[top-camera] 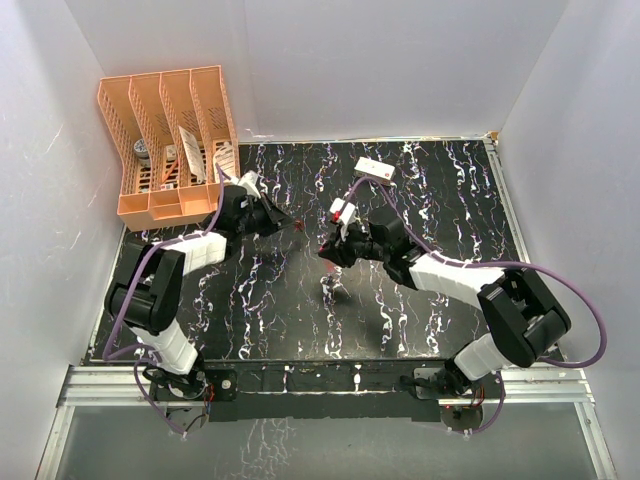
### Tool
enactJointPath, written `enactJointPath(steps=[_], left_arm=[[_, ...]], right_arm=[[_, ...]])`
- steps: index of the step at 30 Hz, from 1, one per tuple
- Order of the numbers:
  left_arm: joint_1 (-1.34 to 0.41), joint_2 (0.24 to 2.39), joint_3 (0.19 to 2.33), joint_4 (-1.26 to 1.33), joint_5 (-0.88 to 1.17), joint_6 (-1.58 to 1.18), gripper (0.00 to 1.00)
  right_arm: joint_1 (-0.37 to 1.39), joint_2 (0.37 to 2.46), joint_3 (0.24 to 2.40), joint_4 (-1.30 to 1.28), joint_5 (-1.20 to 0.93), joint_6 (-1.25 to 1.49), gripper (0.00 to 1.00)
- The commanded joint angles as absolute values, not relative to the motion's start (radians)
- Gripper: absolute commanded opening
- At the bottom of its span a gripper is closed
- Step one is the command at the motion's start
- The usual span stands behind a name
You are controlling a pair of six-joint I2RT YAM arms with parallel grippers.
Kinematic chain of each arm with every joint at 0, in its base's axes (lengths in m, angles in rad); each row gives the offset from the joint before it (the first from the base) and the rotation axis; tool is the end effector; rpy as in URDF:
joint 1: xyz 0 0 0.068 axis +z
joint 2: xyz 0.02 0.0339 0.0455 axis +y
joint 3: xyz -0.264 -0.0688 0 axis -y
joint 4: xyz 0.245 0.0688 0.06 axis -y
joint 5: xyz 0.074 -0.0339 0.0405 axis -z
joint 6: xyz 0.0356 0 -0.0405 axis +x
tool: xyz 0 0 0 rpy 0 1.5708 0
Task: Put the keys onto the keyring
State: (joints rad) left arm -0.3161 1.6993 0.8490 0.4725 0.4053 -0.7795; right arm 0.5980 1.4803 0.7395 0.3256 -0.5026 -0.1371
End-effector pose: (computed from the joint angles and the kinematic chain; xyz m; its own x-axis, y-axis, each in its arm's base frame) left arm 0.3376 -0.1252 0.1914 -0.6950 -0.4523 -0.5589 0.2045 0.6208 -0.7568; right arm 0.2496 0.1908 0.2129 -0.2130 -0.2900 -0.9330 -0.8952 0.4406 0.0674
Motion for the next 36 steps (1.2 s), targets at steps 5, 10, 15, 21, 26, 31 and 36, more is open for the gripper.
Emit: enactJointPath(steps=[5,10,15,21,26,31,36], left_arm=[[-0.37,1.596,0.886,0.42,0.374,-0.798,0.0],[-0.413,1.532,0.874,0.396,0.33,-0.779,0.0],[-0.424,1.464,0.828,0.399,0.29,-0.783,0.0],[-0.445,1.424,0.801,0.408,0.233,-0.785,0.0],[-0.473,1.413,0.796,0.405,0.19,-0.775,0.0],[-0.504,1.398,0.79,0.399,0.149,-0.765,0.0],[-0.525,1.391,0.8,0.375,0.123,-0.756,0.0]], right_arm=[[0.638,1.476,0.749,0.431,-0.506,-0.239,0.05],[0.639,1.482,0.719,0.487,-0.495,-0.271,0.05],[0.648,1.484,0.698,0.53,-0.484,-0.297,0.04],[0.665,1.473,0.704,0.548,-0.417,-0.271,0.03],[0.679,1.454,0.7,0.566,-0.383,-0.265,0.02],[0.683,1.437,0.688,0.588,-0.363,-0.264,0.02],[0.684,1.422,0.675,0.602,-0.341,-0.268,0.02]])
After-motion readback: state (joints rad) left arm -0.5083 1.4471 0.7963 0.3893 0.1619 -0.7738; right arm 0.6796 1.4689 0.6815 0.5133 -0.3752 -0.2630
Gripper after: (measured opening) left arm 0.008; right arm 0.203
